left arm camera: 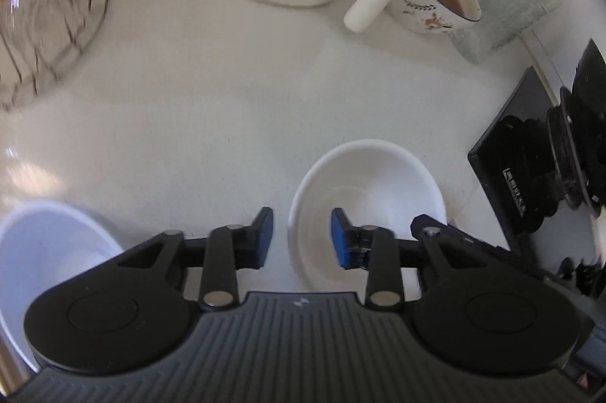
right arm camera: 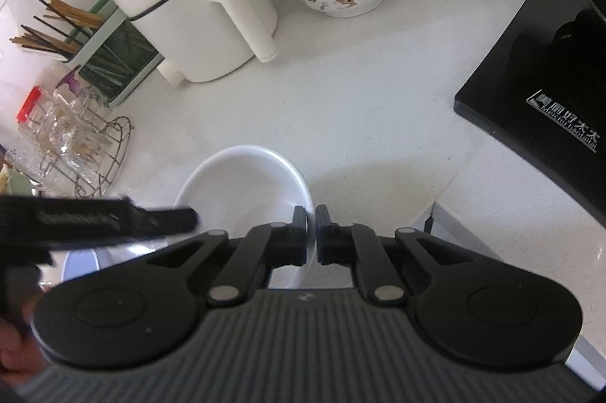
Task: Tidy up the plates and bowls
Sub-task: 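Lift the white ceramic bowl by its rim with the left tool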
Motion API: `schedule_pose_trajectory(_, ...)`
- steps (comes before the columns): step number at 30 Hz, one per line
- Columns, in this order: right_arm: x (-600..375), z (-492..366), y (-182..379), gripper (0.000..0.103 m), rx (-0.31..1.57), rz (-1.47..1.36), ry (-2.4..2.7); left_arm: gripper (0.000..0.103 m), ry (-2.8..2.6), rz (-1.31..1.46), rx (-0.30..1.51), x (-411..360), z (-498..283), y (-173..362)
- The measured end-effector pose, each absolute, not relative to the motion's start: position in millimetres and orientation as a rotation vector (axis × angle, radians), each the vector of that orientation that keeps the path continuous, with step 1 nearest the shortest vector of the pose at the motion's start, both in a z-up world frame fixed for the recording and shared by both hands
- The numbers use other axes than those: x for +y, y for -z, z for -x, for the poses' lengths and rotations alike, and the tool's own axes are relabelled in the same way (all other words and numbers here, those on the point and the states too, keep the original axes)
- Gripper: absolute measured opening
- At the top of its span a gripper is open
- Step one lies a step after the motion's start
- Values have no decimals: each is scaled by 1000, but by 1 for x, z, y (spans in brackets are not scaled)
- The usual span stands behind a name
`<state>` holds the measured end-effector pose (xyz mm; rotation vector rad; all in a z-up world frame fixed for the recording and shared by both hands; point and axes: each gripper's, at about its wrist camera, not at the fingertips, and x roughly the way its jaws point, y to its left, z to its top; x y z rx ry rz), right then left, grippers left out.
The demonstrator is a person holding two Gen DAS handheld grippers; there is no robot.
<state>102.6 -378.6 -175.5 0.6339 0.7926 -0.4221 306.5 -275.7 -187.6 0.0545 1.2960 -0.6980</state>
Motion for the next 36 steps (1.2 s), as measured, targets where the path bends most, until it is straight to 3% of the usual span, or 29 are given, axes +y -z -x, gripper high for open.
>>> schedule_pose_trajectory(1, -378, -103, 176, 7, 794, -632, 419, 16, 694, -56, 1297, -275, -306, 188)
schedule_pose_trajectory(4, -375, -101, 176, 7, 801, -623, 413, 8, 676, -48, 1297, -271, -306, 189)
schedule_pose_trajectory(36, -341, -100, 117, 8, 791, -550, 280, 8, 629, -56, 1215, -215, -277, 110)
